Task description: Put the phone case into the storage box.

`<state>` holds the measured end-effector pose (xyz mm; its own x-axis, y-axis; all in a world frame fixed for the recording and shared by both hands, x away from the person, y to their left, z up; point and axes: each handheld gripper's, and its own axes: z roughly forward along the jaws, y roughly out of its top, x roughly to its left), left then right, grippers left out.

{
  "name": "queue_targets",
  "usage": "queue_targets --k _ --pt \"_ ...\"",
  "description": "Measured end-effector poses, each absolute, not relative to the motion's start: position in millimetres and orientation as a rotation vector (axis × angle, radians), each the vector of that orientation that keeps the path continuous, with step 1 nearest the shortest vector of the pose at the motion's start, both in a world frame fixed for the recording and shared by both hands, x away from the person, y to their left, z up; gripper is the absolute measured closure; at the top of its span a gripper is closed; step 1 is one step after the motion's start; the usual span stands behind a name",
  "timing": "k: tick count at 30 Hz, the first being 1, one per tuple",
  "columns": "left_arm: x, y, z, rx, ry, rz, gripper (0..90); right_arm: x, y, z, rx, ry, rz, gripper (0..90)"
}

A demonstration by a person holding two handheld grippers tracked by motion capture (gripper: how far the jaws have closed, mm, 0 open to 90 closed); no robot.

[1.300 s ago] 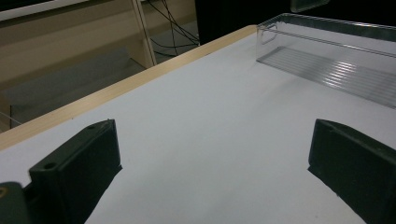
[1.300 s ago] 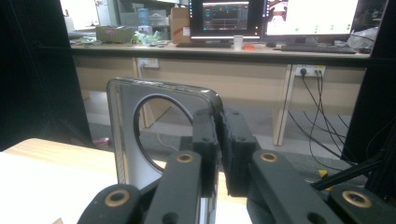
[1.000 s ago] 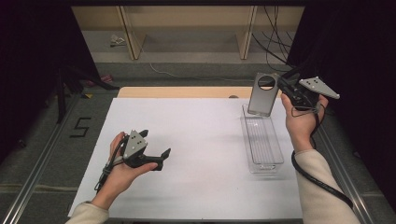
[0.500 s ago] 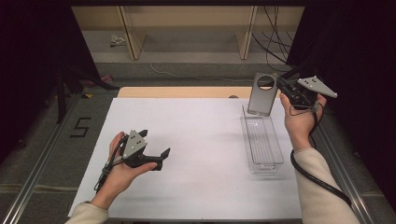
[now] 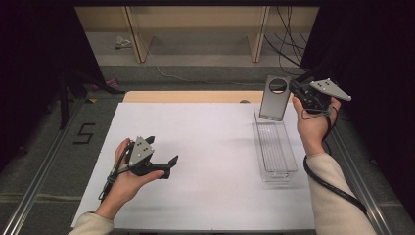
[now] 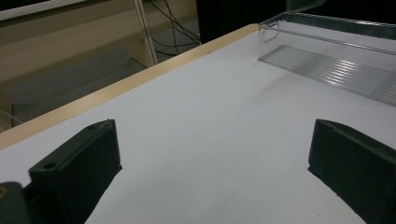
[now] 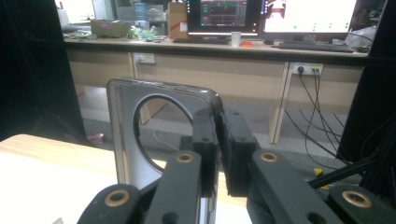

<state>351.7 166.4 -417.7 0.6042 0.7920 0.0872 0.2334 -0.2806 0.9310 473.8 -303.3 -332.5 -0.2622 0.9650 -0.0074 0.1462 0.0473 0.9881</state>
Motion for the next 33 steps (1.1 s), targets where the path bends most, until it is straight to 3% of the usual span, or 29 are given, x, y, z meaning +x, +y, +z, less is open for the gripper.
queue_targets --k 33 --pt "351.5 166.6 -417.6 1.815 0.833 0.688 1.7 483.6 -303.1 -336.1 1.166 1.541 1.277 85.5"
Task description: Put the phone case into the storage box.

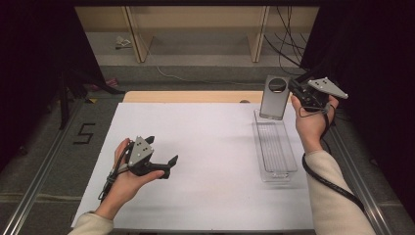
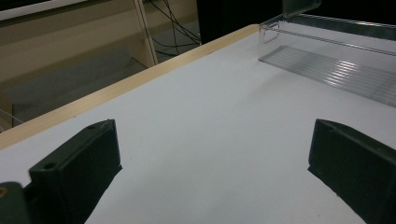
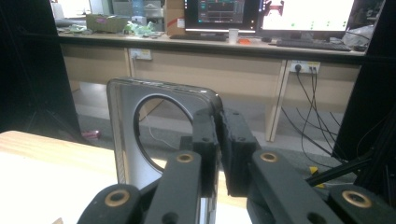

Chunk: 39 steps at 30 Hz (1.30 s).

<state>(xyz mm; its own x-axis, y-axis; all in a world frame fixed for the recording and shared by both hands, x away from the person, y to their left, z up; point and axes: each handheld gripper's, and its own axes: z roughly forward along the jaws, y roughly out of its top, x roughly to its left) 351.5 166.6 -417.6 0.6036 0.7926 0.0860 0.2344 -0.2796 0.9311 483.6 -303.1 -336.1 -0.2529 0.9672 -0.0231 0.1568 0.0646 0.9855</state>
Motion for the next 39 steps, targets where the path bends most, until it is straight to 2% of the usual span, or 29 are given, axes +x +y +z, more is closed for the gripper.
queue_targets --k 39 --pt "351.5 167.1 -417.0 1.816 0.831 0.691 1.7 497.4 -304.4 -345.8 1.185 1.552 1.250 85.5"
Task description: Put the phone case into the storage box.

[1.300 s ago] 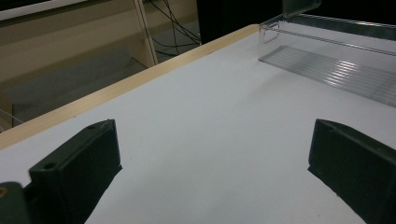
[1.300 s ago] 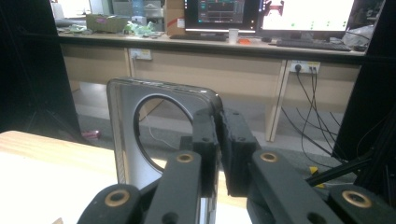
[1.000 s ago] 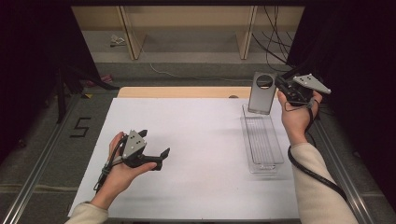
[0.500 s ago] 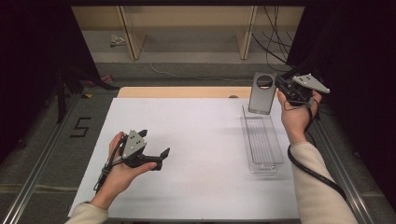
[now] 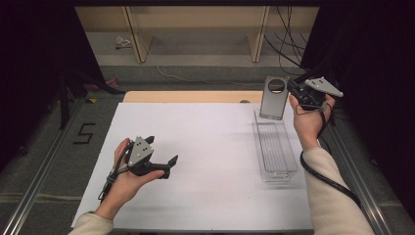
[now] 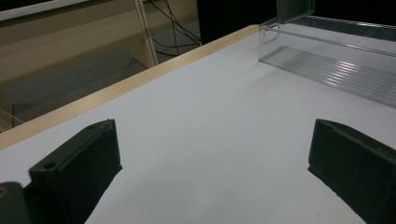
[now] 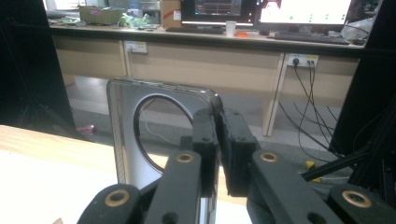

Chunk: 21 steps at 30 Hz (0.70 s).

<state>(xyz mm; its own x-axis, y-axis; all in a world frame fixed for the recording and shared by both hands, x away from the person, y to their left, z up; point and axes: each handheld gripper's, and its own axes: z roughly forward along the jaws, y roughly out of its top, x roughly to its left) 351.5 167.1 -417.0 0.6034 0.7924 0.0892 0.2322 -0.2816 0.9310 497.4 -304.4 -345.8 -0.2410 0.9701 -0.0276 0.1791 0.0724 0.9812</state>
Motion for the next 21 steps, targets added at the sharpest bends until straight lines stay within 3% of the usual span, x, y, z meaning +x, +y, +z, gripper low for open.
queue_targets --k 21 --pt "351.5 167.8 -416.5 1.808 0.836 0.691 1.7 500.8 -303.8 -346.7 1.184 1.555 1.255 85.5"
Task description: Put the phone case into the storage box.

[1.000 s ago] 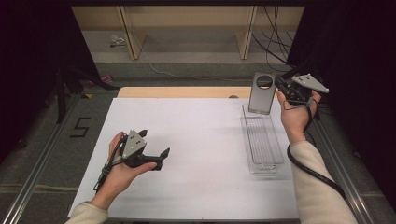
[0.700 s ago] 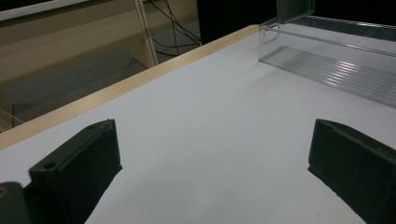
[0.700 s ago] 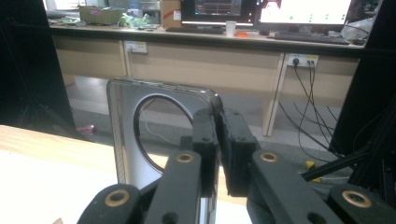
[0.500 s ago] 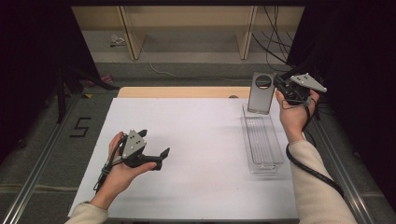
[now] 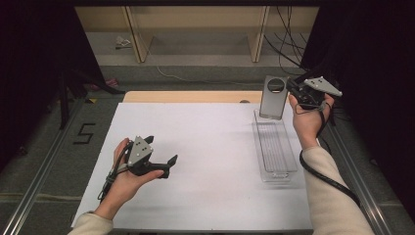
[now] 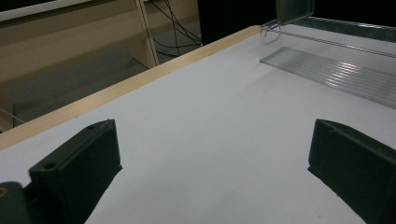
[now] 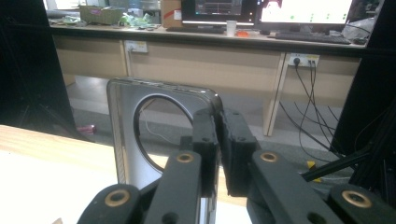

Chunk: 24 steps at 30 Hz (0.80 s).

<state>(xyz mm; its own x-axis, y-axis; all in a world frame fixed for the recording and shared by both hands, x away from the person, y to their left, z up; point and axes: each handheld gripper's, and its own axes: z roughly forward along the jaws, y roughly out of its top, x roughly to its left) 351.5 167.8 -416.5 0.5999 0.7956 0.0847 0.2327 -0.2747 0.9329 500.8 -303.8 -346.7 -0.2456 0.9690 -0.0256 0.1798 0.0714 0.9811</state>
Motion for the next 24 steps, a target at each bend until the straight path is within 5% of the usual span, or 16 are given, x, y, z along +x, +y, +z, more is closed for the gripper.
queue_targets --k 24 --pt "351.6 168.0 -416.3 1.809 0.836 0.692 1.7 504.9 -302.8 -348.9 1.187 1.558 1.253 85.5"
